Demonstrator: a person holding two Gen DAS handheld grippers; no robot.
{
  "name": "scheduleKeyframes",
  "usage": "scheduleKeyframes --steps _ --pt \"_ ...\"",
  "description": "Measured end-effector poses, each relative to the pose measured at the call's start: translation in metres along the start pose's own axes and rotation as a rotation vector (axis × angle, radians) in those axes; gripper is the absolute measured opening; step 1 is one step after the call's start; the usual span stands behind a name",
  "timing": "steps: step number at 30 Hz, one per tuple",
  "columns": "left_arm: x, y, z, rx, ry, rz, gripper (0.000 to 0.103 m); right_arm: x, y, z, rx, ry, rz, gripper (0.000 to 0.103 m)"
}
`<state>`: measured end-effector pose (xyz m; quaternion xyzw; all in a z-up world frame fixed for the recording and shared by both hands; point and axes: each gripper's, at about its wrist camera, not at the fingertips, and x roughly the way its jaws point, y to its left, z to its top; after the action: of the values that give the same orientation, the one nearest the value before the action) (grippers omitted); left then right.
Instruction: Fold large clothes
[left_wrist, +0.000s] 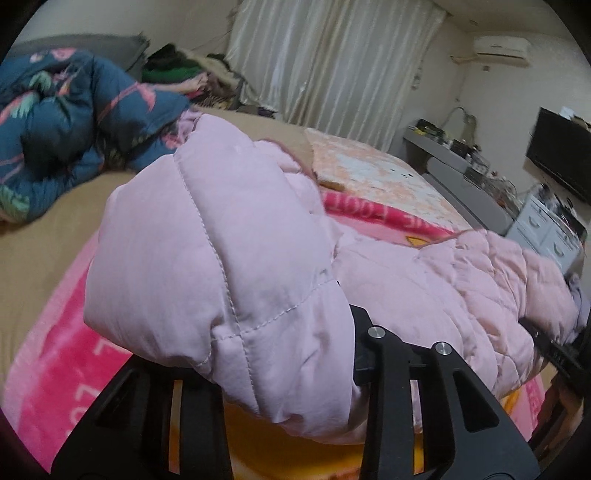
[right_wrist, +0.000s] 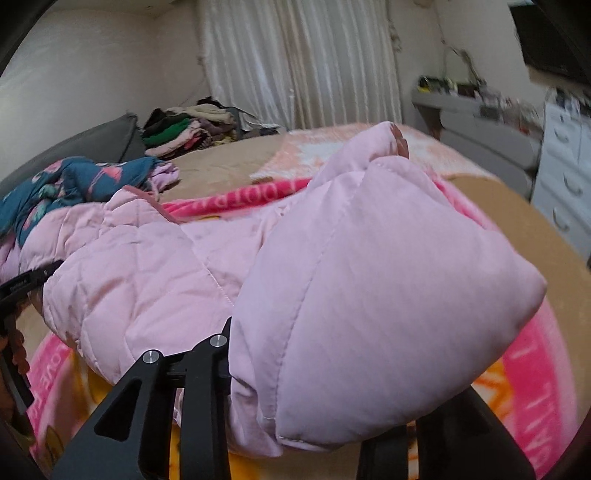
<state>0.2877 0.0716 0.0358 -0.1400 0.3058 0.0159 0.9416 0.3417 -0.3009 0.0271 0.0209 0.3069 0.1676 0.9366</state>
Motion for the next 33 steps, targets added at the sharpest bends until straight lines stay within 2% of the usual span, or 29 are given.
scheduleKeyframes --steps 9,15,24,33 --pt "-0.058 -0.005 -0.008 0.025 -0.023 -0.031 0.026 -0.07 0.024 -0.009 -0.09 -0.054 0.027 0.03" --pt "-0.087 -0.001 -0.034 0.04 -0.008 -0.033 0.026 -0.108 0.029 -0.032 -0.103 -0.047 0.033 0.03" --pt "-0.114 0.005 -0.067 0.049 0.015 -0.029 0.026 -0.139 0.036 -0.065 -0.086 -0.033 0.035 0.03" --pt "-0.121 0.016 -0.096 0.061 0.054 -0.009 0.027 -0.148 0.037 -0.095 -0.06 0.011 0.023 0.031"
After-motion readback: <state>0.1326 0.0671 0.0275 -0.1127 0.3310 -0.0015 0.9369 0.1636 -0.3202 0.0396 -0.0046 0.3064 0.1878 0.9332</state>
